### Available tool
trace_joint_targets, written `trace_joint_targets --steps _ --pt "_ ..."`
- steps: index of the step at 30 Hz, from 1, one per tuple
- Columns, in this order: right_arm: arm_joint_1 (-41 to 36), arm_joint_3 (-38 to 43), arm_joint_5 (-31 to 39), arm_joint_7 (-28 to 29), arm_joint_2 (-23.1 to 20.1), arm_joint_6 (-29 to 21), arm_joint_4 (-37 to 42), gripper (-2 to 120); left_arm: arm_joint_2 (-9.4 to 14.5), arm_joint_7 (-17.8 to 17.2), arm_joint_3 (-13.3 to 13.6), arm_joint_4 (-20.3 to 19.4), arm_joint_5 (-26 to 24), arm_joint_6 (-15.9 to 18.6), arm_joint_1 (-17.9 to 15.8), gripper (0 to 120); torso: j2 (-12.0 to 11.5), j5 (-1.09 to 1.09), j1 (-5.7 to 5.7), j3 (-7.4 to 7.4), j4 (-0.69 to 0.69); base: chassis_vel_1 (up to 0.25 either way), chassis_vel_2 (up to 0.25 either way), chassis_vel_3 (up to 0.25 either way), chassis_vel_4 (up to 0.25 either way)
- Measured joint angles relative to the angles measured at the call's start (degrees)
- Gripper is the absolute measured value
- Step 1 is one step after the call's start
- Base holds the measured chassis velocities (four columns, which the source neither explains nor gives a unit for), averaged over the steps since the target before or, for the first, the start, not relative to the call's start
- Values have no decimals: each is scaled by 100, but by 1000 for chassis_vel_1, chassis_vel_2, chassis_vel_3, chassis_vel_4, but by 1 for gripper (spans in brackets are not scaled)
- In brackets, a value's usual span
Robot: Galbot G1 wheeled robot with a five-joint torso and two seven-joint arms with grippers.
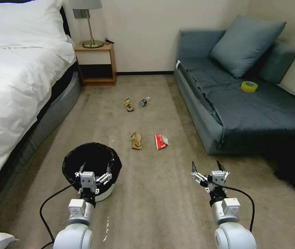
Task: Pick up the trash bin, then pick up the garbage on the floor and place it into the trash bin.
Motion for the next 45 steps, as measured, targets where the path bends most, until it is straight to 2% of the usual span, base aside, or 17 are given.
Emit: trace_joint_targets --steps 21,23,24,26,27,28,31,32,33,36,43,45 --pt "-1 0 -1 15 9 -39 71 100 -4 0 -23 -14 -7 23 -1 100 0 0 0 0 0 0 0 0 0" --pt "0 -7 -36 123 70 -252 426 100 -56 16 -169 -184 -61 257 -13 100 0 -2 0 0 0 0 0 0 0" --pt "0 -7 -36 123 70 -252 426 100 -56 16 -169 -184 -61 257 -13 100 0 -2 0 0 0 0 0 0 0" --pt "-3 -28 -94 282 163 -566 933 100 -166 69 -476 -545 -168 729 -44 100 0 0 0 0 1 0 0 0 0" --pt "-3 -28 -94 282 163 -566 933 100 -166 69 -476 -545 -168 729 -44 100 0 0 0 0 1 0 0 0 0" --pt "-3 -31 -118 347 199 -688 1134 100 -206 94 -584 -674 -206 903 -55 100 0 -1 0 0 0 0 0 0 0" --pt "-4 -42 -116 539 285 -983 1707 100 -368 180 -1023 -1189 -357 1587 -101 100 0 -2 0 0 0 0 0 0 0" --pt "-4 -42 -116 539 285 -983 1707 100 -368 180 -1023 -1189 -357 1587 -101 100 0 -2 0 0 0 0 0 0 0" --pt "-5 -33 -39 575 282 -985 1760 100 -374 197 -1158 -1346 -467 1773 -114 100 0 -2 0 0 0 0 0 0 0" --pt "-16 -21 57 607 272 -978 1786 100 -139 175 -1346 -1556 -750 2019 -132 100 0 2 0 0 1 0 0 0 0" --pt "-54 -20 74 618 254 -938 1766 100 7 -18 -1423 -1573 -1057 2202 -186 100 0 -1 0 0 0 0 0 0 0" --pt "-54 -25 71 618 249 -922 1751 100 120 -234 -1496 -1576 -1219 2441 -254 100 0 -1 0 0 0 0 0 0 0"
